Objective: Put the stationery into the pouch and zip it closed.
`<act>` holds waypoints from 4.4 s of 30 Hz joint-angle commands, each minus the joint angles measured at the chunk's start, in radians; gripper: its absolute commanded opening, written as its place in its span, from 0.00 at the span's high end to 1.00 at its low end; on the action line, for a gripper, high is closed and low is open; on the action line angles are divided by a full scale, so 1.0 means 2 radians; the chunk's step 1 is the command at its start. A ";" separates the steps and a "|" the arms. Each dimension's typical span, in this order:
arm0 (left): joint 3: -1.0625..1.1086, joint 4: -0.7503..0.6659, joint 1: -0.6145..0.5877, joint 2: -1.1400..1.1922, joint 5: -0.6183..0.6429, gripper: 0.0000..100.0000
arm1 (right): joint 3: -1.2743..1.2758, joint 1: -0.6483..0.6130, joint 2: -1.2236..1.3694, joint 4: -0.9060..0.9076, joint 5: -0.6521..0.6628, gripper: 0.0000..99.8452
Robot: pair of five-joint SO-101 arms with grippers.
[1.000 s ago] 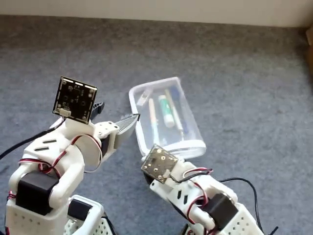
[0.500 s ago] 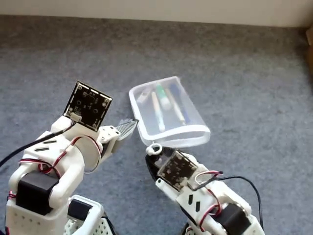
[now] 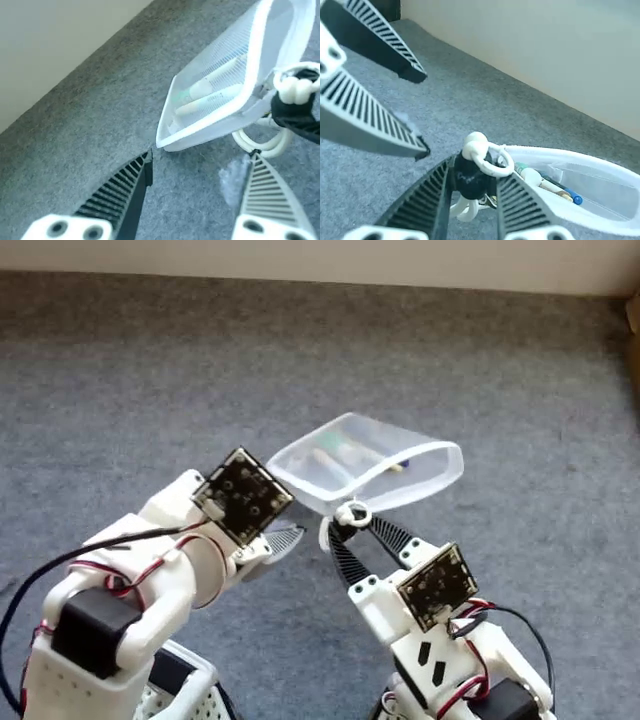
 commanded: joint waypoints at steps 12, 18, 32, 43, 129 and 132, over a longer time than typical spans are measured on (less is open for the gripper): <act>0.145 -0.194 0.036 -0.001 -0.006 0.72 | -0.034 0.016 -0.010 -0.002 -0.005 1.00; 0.152 -0.214 0.051 -0.001 -0.006 0.72 | -0.033 0.016 -0.009 -0.003 -0.004 1.00; 0.266 -0.391 0.055 0.000 -0.003 0.74 | -0.033 0.016 -0.009 -0.003 -0.002 1.00; 0.267 -0.391 0.077 0.000 -0.004 0.81 | -0.033 0.016 -0.007 -0.003 -0.002 1.00; 0.329 -0.295 -0.038 -0.287 0.034 0.99 | 0.120 0.264 -0.004 -0.276 -0.002 1.00; 0.332 -0.295 -0.043 -0.307 0.044 0.99 | 0.120 0.264 -0.004 -0.276 -0.002 1.00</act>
